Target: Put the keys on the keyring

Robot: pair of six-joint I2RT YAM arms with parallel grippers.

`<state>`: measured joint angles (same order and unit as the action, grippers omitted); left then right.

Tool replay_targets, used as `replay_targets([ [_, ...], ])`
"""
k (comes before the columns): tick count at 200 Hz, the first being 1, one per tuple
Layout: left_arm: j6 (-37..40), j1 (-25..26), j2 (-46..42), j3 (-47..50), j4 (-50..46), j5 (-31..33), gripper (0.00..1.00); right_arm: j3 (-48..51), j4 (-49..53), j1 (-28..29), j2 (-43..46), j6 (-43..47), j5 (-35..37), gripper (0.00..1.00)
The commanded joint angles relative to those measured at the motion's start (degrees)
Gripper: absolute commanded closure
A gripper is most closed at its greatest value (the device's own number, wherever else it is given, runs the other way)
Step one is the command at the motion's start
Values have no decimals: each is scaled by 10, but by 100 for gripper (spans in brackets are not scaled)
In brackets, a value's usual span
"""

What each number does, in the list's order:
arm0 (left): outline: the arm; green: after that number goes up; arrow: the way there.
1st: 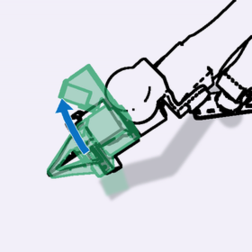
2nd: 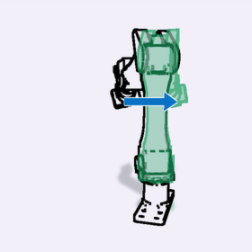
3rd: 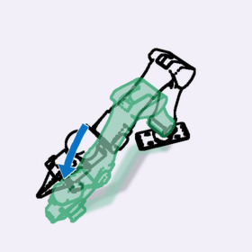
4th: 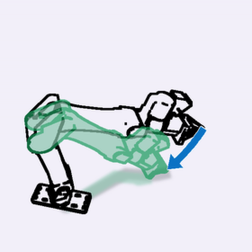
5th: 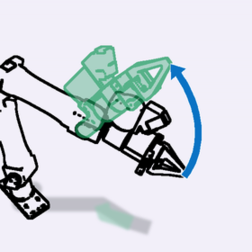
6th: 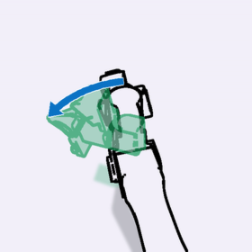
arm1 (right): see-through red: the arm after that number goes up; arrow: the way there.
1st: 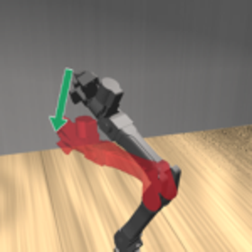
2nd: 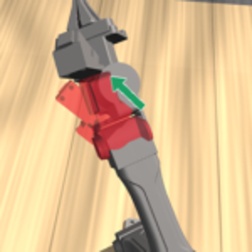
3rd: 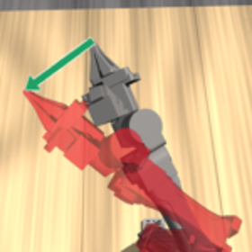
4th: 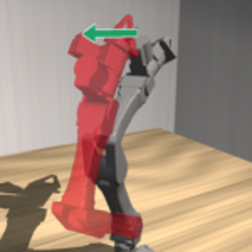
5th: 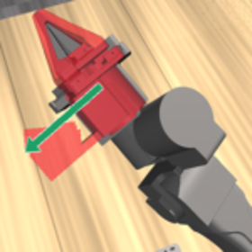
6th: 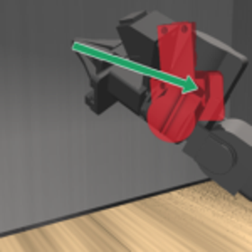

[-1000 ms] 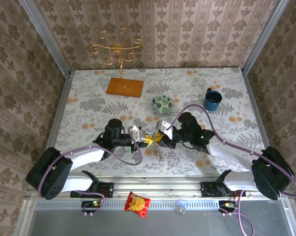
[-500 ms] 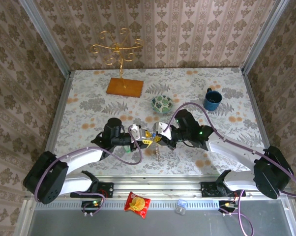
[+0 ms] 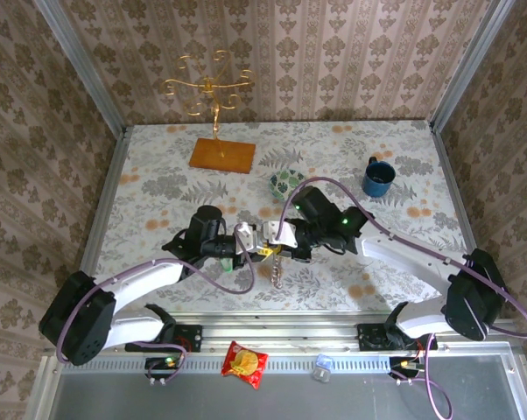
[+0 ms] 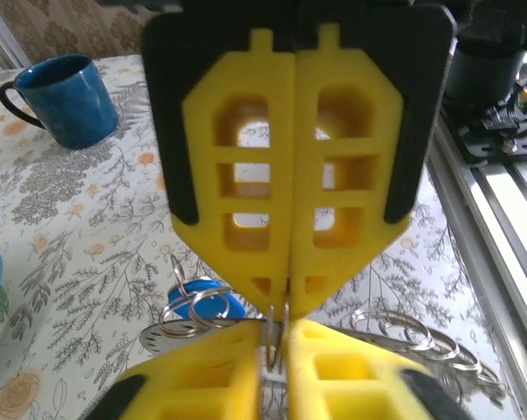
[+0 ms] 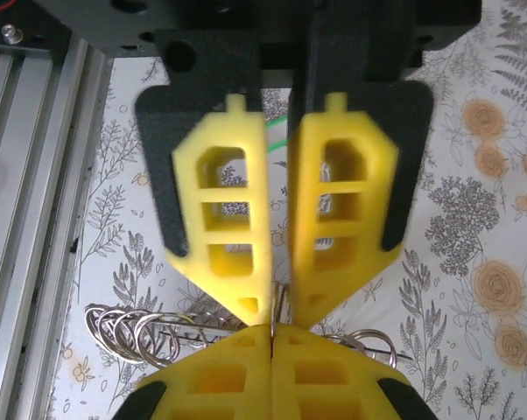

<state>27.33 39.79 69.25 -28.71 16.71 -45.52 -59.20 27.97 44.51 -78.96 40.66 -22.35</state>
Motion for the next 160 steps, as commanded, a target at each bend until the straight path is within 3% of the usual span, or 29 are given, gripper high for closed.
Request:
replay_targets([
  [1, 18, 6, 4, -21, -7, -9, 97, -33, 41, 8, -4, 13, -4, 100],
  [4, 19, 5, 3, -21, -7, -9, 99, -30, 36, 8, -3, 8, -5, 100],
  [20, 16, 5, 0, -12, 5, -10, 100, 0, -17, -10, 22, -27, -36, 80],
  [33, 3, 5, -1, 0, 32, -12, 100, 45, -78, -37, 50, -65, -77, 75],
  [54, -21, 5, 3, 19, 92, -20, 100, 117, -182, -61, 90, -121, -122, 74],
  [92, -49, 5, 21, 40, 166, -37, 100, 196, -305, -62, 110, -165, -132, 72],
  [160, -65, 5, 32, 52, 207, -58, 100, 208, -342, -62, 79, -168, -142, 77],
])
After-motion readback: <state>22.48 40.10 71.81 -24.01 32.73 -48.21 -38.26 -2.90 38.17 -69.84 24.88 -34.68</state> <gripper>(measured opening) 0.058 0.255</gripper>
